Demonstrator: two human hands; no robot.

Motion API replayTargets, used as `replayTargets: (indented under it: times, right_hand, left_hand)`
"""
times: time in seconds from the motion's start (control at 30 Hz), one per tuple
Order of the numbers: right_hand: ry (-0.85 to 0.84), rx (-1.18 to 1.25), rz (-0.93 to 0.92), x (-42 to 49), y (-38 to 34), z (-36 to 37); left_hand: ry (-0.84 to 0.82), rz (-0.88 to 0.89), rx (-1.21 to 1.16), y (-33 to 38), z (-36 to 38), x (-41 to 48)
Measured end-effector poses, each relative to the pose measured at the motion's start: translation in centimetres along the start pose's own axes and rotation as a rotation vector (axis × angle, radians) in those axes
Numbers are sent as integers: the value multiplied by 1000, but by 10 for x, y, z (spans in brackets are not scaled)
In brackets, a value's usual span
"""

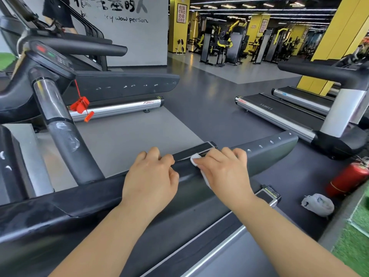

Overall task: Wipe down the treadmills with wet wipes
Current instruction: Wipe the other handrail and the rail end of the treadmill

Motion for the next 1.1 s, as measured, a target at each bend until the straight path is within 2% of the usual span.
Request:
replayTargets:
  times: [0.17,0.27,0.37,0.47,0.53,0.6,0.67,0.73,0.8,0.93,1.1]
  right_hand:
    - [-98,-183,97,2,49,7]
    - [-14,24,164,9,35,-2]
    - [10,170,88,21,-10,1]
    - [-58,138,47,22,-21,13]
    - [-122,78,42,23,-3,20]
    - [-256,-45,38,24,19,29]
    - [-300,-142,73,25,43,35]
    - [-221,-95,177,23,59,25]
    - [-57,77,224,16,47,8]
    - [74,173,53,-8,-13,-2]
    - [158,198,62,-30,4,8]
  left_hand:
    - [-66,-30,5,4,-3,1]
    - [-27,-38,-19,2,-1,0]
    - [-23,-45,-14,-1,3,1]
    - [-25,-45,2,-1,2,2]
    - [-57,-78,-14,0,1,1]
    - [-57,-86,-26,1,-1,1]
    - [-63,-82,-24,2,-3,2]
    - [-79,-84,-21,3,-3,3]
    - [-106,-106,-18,3,-3,5]
    - [-133,-132,-62,14,0,9]
    - [-186,-97,-77,27,8,11]
Point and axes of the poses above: each hand's wrist, its own x-axis towards the middle knuckle, its own z-axis out of the palm, y = z × x, the point moved 5 cm from there along x, towards the middle knuckle, and after that the axes turned 4 degrees about -x, right-handed, at the moved point
